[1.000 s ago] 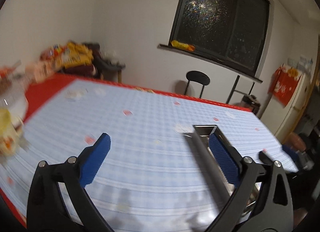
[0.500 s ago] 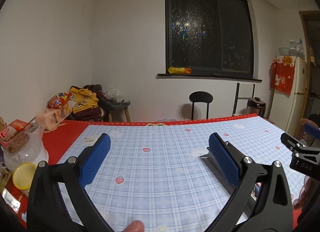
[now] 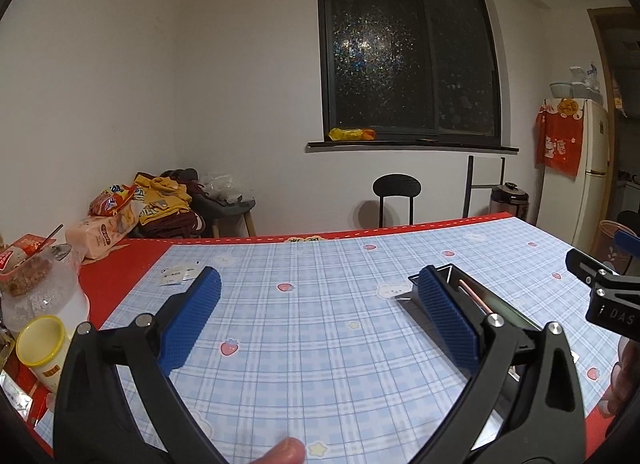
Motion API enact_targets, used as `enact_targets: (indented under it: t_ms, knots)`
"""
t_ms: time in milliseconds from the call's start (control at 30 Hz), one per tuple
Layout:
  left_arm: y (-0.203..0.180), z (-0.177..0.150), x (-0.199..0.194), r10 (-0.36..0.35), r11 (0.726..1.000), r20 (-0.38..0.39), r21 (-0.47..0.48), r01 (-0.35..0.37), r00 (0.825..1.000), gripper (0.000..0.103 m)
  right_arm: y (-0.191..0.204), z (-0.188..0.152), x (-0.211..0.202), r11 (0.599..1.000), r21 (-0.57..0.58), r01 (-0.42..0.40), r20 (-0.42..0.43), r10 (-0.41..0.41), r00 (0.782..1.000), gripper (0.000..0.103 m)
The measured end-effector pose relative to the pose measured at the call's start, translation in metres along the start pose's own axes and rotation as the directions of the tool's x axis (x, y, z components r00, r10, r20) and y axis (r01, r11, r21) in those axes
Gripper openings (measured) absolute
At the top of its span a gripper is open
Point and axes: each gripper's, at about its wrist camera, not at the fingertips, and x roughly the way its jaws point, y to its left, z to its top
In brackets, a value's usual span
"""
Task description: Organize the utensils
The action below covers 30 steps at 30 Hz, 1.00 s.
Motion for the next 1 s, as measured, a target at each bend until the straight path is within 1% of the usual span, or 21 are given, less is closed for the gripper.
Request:
enact_targets:
  t_ms: [467, 1000]
  knots:
    - [-0.0064, -0.0035, -0.0011, -0.053, 0.999, -0.005, 0.011, 0.053, 0.999, 0.097, 0.0010, -0.0001, -0.0025, 1.000, 0.005, 0.003, 0.010, -0.003, 1.000, 0.097]
    - [-0.0099, -0.0075, 0.0018, -0.090, 0.996, -0.011, 0.011, 0.090, 0.996, 0.097, 0.0011, -0.0019, -0.0007, 1.000, 0.002, 0.004, 0.005, -0.004, 1.000, 0.097]
